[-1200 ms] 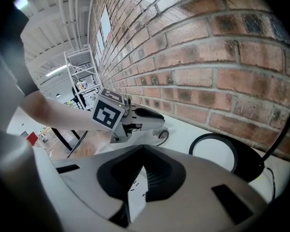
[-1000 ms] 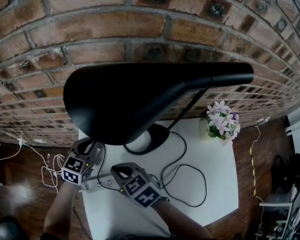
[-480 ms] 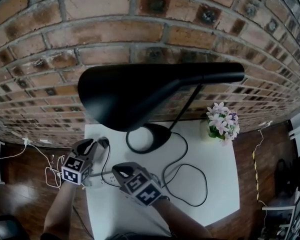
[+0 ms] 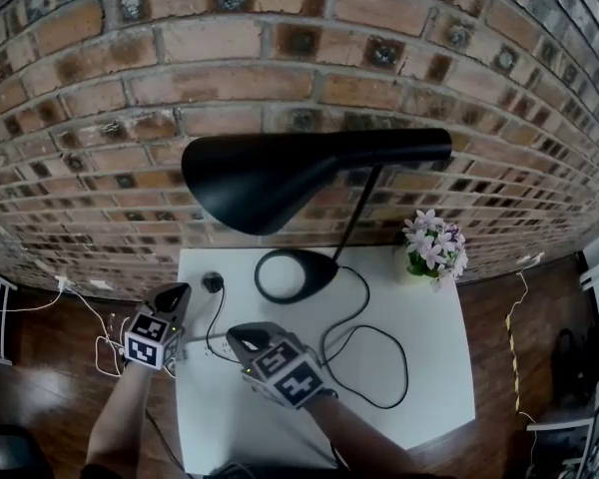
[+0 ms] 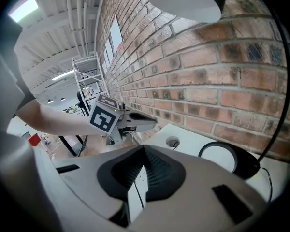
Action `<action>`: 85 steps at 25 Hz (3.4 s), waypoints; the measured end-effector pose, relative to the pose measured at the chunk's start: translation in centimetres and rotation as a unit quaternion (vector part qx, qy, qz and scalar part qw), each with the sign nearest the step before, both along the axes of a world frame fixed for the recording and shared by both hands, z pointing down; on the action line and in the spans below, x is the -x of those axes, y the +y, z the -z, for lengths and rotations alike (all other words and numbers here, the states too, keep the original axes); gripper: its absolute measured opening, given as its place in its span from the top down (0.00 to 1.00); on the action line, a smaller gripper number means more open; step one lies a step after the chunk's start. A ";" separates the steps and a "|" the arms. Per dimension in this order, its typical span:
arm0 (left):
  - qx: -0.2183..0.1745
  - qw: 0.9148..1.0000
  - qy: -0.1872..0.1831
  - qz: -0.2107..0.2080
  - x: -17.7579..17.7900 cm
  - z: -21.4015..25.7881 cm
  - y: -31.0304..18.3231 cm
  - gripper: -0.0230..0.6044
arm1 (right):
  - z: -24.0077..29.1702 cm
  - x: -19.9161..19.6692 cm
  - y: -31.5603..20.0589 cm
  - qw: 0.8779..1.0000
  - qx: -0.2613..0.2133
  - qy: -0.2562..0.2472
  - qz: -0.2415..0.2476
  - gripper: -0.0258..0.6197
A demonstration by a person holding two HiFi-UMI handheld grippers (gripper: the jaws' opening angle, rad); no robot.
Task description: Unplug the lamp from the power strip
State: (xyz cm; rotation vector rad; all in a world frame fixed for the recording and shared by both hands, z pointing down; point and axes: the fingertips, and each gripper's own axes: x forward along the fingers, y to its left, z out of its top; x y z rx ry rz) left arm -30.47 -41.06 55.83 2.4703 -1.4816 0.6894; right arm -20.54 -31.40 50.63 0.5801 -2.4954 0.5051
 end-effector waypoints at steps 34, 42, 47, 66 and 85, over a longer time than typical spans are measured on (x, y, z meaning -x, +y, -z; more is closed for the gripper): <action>-0.024 0.991 0.124 0.050 -9.2 13.1 12.5 0.97 | 10.0 -4.7 8.0 0.992 -0.073 -0.093 0.045 0.96; -0.046 0.991 0.121 0.024 -11.7 16.3 14.4 0.97 | 15.5 -6.0 7.4 0.975 -0.157 -0.153 0.039 0.97; -0.108 0.984 0.138 0.026 -12.3 20.4 15.5 0.97 | 17.9 -6.2 7.9 0.964 -0.175 -0.196 0.052 0.97; -0.123 0.977 0.144 0.093 -11.1 23.5 20.6 0.96 | 18.1 -6.8 11.0 0.955 -0.103 -0.269 0.068 0.97; -0.109 0.965 0.181 0.156 -8.6 23.6 24.3 0.97 | 16.8 -4.3 12.3 0.956 -0.064 -0.269 0.096 0.96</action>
